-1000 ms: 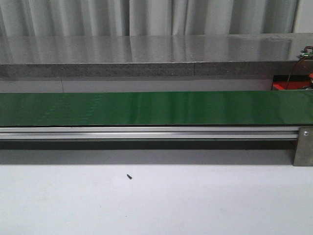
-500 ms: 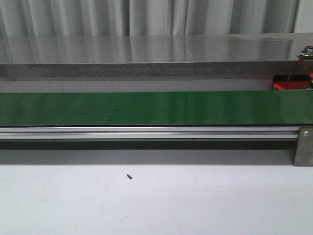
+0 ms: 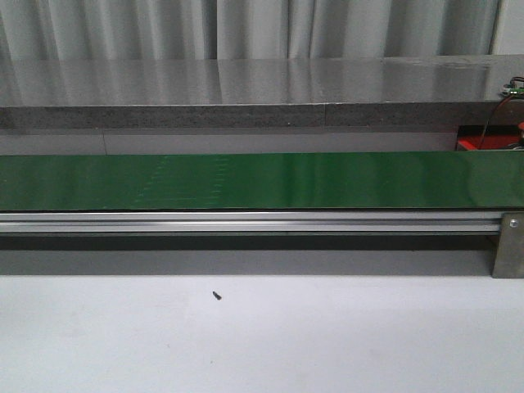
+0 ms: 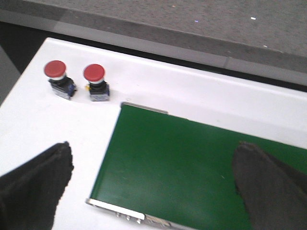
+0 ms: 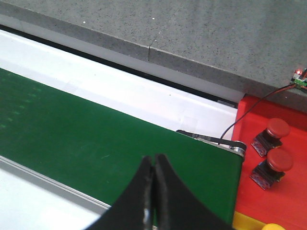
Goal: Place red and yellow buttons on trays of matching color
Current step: 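Move the open left gripper over the red push buttons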
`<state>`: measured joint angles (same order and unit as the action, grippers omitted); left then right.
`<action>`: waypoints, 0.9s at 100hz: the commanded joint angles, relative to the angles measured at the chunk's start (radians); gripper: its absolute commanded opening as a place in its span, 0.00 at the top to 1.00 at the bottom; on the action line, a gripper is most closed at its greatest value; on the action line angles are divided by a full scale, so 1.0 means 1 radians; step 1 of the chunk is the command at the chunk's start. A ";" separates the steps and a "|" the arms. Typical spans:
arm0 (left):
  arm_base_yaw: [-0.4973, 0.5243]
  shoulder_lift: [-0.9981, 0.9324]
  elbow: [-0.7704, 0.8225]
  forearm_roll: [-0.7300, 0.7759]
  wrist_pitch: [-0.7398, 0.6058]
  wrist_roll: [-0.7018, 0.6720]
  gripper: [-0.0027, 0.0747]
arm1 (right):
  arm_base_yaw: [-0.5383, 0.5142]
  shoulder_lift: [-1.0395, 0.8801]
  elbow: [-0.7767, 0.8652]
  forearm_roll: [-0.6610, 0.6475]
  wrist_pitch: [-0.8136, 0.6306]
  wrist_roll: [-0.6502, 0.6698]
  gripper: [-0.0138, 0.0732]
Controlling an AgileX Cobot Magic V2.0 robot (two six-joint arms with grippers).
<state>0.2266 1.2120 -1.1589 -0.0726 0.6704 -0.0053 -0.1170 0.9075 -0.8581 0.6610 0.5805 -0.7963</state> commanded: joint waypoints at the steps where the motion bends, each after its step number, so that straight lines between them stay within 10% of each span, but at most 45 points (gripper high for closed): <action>1: 0.039 0.072 -0.121 -0.003 -0.042 -0.014 0.16 | 0.000 -0.011 -0.026 0.022 -0.047 -0.005 0.92; 90: 0.070 0.823 -0.709 0.148 0.013 -0.004 0.16 | 0.000 -0.011 -0.026 0.022 -0.047 -0.005 0.92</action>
<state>0.2924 2.0663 -1.8038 0.0582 0.7327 0.0000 -0.1170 0.9075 -0.8581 0.6610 0.5805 -0.7963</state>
